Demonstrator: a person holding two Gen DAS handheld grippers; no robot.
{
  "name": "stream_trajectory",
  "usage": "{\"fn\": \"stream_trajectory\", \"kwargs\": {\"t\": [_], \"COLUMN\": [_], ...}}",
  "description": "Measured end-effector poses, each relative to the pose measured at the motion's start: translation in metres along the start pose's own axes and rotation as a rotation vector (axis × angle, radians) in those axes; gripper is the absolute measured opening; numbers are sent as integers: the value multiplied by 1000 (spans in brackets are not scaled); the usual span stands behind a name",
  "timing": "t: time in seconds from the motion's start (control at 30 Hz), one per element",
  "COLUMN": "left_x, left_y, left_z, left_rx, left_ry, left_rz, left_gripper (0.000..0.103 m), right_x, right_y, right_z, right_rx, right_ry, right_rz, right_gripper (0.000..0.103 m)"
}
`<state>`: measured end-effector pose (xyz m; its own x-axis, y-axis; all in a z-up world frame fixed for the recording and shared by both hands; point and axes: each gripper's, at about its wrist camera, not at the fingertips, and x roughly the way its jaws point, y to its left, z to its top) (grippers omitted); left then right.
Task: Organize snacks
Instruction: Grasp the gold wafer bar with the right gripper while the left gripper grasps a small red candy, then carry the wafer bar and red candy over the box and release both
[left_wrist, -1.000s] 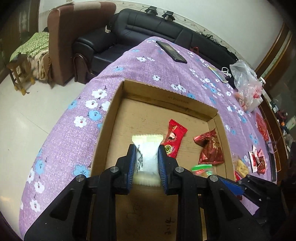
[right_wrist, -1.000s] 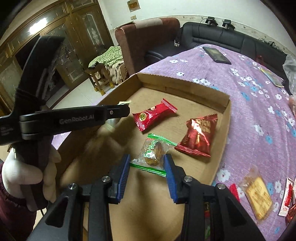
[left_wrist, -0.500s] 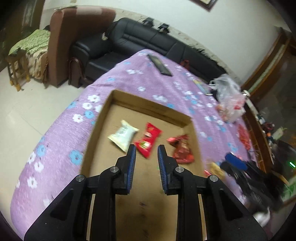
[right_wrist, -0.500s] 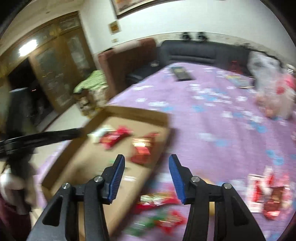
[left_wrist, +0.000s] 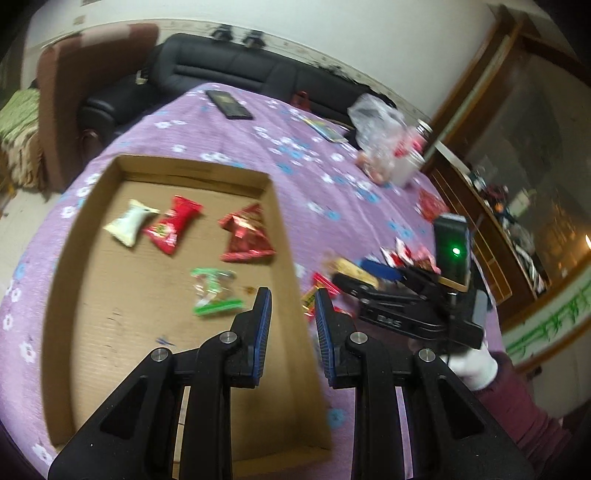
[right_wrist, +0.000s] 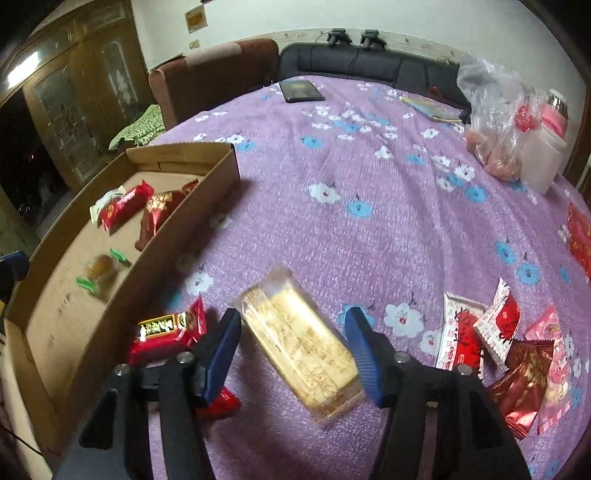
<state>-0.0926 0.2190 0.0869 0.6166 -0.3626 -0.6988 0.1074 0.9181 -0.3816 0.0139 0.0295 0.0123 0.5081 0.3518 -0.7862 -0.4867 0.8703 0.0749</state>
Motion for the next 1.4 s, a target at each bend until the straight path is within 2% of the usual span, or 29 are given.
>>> {"fn": "stream_trajectory", "kwargs": {"t": [0.07, 0.1, 0.13, 0.2, 0.47, 0.57, 0.73, 0.83, 0.93, 0.97, 1.07, 1.1, 1.17, 1.4], "left_x": [4, 7, 10, 17, 62, 88, 121, 129, 133, 133, 132, 131, 130, 108], "left_y": [-12, -17, -23, -35, -86, -96, -92, -85, -91, -93, -97, -98, -102, -106], "left_z": [-4, -6, -7, -10, -22, -22, -17, -18, -25, -27, -30, -31, -34, -44], "left_rx": [28, 39, 48, 71, 221, 251, 271, 265, 323, 335, 346, 345, 349, 283], "left_ry": [12, 18, 25, 41, 143, 183, 191, 207, 202, 199, 195, 191, 185, 158], "left_rz": [-6, -10, -15, -22, -23, 29, 211, 221, 240, 244, 219, 207, 190, 106], "left_gripper": [22, 22, 22, 22, 22, 22, 22, 22, 34, 36, 35, 27, 25, 25], "right_x": [-2, -4, -6, -12, -49, -58, -60, -60, -60, -60, -61, -60, -61, -65], "right_y": [1, 0, -3, -10, -33, -47, -59, -58, -58, -59, -58, -58, -57, -56], "right_z": [-4, -5, -7, -13, -59, -68, -70, -69, -70, -70, -71, -71, -72, -72], "right_rx": [-9, -1, 10, 46, 111, 164, 222, 221, 225, 225, 220, 218, 215, 219], "right_ry": [0, -3, -4, -6, -35, -51, -62, -62, -62, -62, -63, -63, -65, -87], "right_rz": [-20, -31, -31, -11, -25, 4, 56, 59, 62, 61, 55, 52, 47, 36], "right_gripper": [55, 44, 37, 37, 37, 37, 37, 38, 38, 38, 37, 37, 37, 37]}}
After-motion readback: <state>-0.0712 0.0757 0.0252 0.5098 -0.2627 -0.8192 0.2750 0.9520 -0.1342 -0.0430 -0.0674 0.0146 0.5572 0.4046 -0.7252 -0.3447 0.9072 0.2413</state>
